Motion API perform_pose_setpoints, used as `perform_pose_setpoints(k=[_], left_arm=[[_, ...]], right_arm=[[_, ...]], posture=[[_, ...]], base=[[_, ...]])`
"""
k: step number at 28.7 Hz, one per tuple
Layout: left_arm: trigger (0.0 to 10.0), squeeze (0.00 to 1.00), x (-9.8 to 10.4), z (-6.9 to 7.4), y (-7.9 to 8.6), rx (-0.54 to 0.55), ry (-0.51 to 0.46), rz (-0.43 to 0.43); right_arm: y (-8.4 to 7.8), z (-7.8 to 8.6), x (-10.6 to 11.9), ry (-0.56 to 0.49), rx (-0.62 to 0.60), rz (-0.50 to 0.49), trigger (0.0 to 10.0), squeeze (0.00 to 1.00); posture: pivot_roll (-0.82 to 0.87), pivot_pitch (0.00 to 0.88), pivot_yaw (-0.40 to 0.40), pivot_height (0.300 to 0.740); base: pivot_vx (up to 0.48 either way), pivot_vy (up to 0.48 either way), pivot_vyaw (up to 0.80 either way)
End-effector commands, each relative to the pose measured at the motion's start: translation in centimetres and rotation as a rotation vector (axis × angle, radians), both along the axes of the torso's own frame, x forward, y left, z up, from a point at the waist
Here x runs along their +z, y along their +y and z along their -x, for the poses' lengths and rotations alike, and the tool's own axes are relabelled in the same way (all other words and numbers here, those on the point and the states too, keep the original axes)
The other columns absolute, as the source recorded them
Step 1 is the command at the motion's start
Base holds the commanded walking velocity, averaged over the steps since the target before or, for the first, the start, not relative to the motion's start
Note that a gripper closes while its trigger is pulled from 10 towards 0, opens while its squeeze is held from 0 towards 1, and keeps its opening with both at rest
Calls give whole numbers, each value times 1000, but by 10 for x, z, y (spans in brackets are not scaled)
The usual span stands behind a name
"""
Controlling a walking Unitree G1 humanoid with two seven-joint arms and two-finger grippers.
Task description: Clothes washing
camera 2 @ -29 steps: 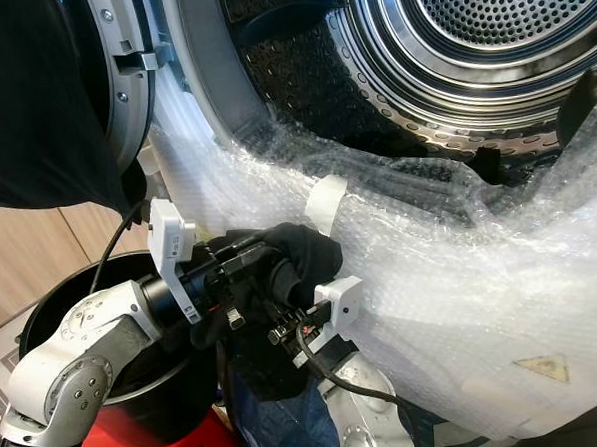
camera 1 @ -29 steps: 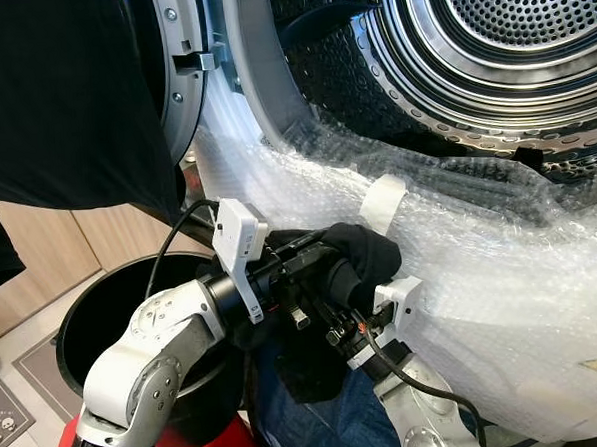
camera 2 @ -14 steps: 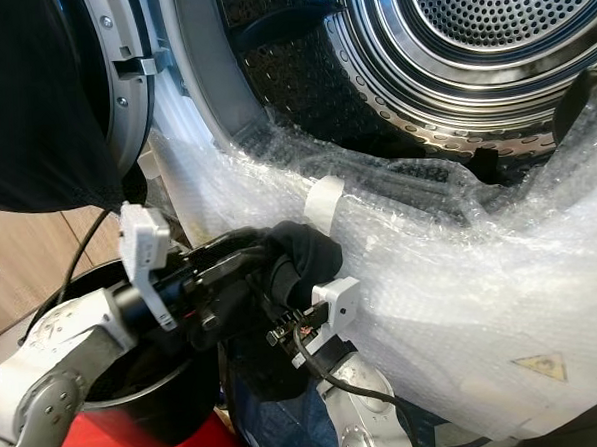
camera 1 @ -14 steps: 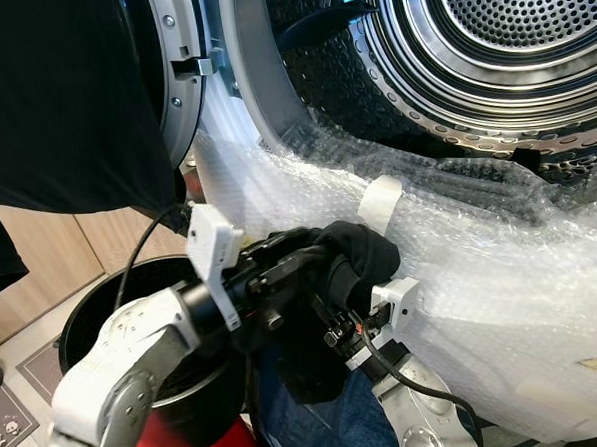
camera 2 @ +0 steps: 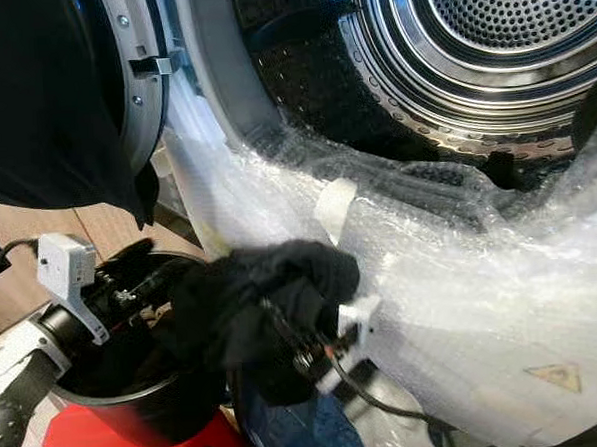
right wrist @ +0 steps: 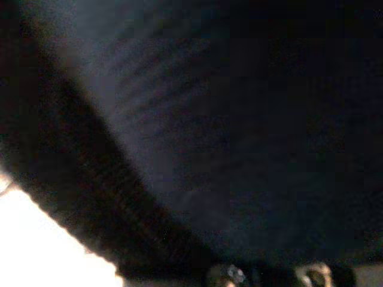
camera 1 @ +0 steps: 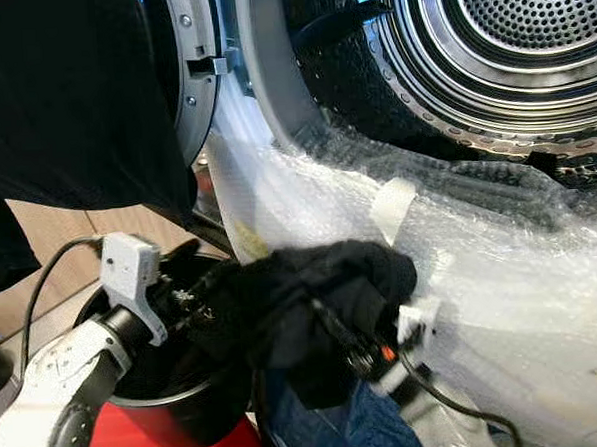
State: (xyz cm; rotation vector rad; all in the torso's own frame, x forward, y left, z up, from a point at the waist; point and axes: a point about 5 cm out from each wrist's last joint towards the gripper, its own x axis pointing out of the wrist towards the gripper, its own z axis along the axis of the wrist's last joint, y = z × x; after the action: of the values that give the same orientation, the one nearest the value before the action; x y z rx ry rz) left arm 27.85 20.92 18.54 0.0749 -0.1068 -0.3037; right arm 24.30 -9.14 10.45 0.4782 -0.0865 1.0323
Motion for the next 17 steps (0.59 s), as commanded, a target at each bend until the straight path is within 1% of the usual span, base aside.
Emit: perform_pose_setpoints(k=[1,3,4,5,6,7,8,9,10,11,12,14,17], left_arm=[[10000,0,-13,-9,25,250,-29,-28],[10000,0,-23,-9,32,299,-12,-27],[10000,0,-38,-7,30,258,27,-29],[10000,0,-43,-6,28,234,41,-15],[10000,0,-53,-4,26,227,55,-52],[10000,0,-53,-4,26,227,55,-52],[10000,0,-59,-3,25,224,68,-43],[10000,0,-64,-3,26,240,78,-52],[10000,0,-69,-3,28,261,85,-41],[10000,0,-77,-3,32,302,93,-42],[10000,0,-85,-4,36,343,113,-62],[10000,0,-103,-2,41,386,162,-90],[10000,0,-118,0,42,401,195,-106]], right_arm=[[4,14,6,-21,142,-22,0,0],[2,18,6,-14,170,-27,0,0],[-1,22,9,-20,190,-39,0,0],[-2,23,11,-22,195,-44,0,0],[-3,22,13,-25,176,-49,0,0],[-3,22,13,-25,176,-49,0,0],[-4,22,15,-32,175,-56,0,0],[-4,23,19,-41,178,-68,0,0],[-4,24,23,-52,186,-86,0,0],[-4,26,29,-64,204,-112,0,0],[-4,27,34,-76,219,-135,0,0],[-3,33,42,-100,271,-182,0,0],[-3,39,46,-107,311,-216,0,0]], posture=[[122,25,-10,740],[114,27,-8,740],[110,28,-6,740],[107,27,-5,740],[99,29,-3,740],[99,29,-3,740],[91,29,3,740],[89,29,4,740],[89,30,7,740],[89,24,10,740],[89,23,11,740],[85,15,10,740],[88,15,7,740]], base=[[0,0,0],[0,0,0],[0,0,0],[0,0,0],[0,0,0],[0,0,0],[0,0,0],[0,0,0],[0,0,0],[0,0,0],[0,0,0],[0,0,0],[0,0,0]])
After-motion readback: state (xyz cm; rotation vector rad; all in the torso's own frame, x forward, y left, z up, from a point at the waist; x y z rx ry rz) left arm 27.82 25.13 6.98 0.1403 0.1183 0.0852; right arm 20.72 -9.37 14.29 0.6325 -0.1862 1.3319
